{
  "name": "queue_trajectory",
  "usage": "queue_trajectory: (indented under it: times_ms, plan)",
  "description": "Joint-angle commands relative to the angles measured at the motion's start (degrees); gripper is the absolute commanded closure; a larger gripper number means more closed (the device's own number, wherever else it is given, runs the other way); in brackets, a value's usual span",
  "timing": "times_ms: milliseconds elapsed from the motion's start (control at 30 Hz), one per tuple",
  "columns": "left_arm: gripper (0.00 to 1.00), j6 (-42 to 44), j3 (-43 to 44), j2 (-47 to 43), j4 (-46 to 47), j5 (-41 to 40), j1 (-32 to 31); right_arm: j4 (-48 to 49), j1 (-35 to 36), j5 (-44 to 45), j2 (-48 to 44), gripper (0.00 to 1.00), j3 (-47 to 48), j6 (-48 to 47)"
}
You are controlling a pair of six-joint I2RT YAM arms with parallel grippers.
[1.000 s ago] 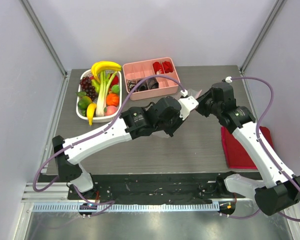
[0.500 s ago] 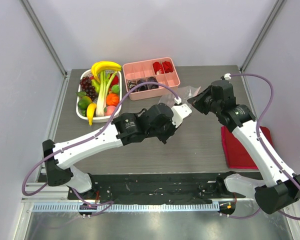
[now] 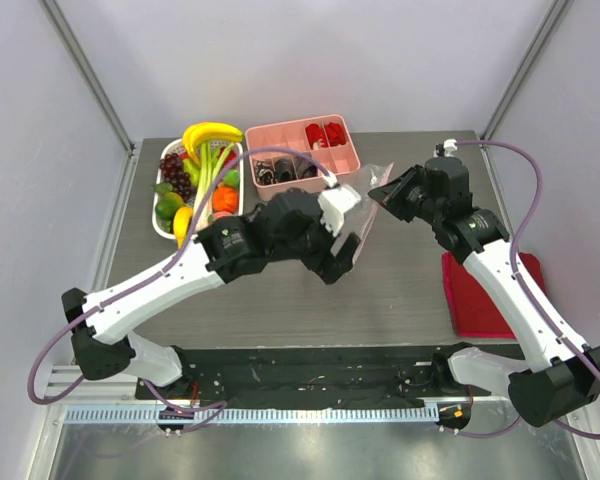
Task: Place the food in the zip-top bag and seal the zipper
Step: Open the zipper of the food storage bag at the center of the board.
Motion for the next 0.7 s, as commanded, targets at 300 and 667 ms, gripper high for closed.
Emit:
queue_trajectory:
  times_ms: [300,667]
  plan:
    - [0.26,-10.0,9.0,6.2,8.2,5.5,6.0,5.3,1.1,-3.9,-3.8,0.99,-1.7,-3.0]
    - [0.49,-10.3,11.8,11.4,6.0,1.7,6.0,5.7,1.9,-4.2,-4.0,0.99,-2.3,-2.6]
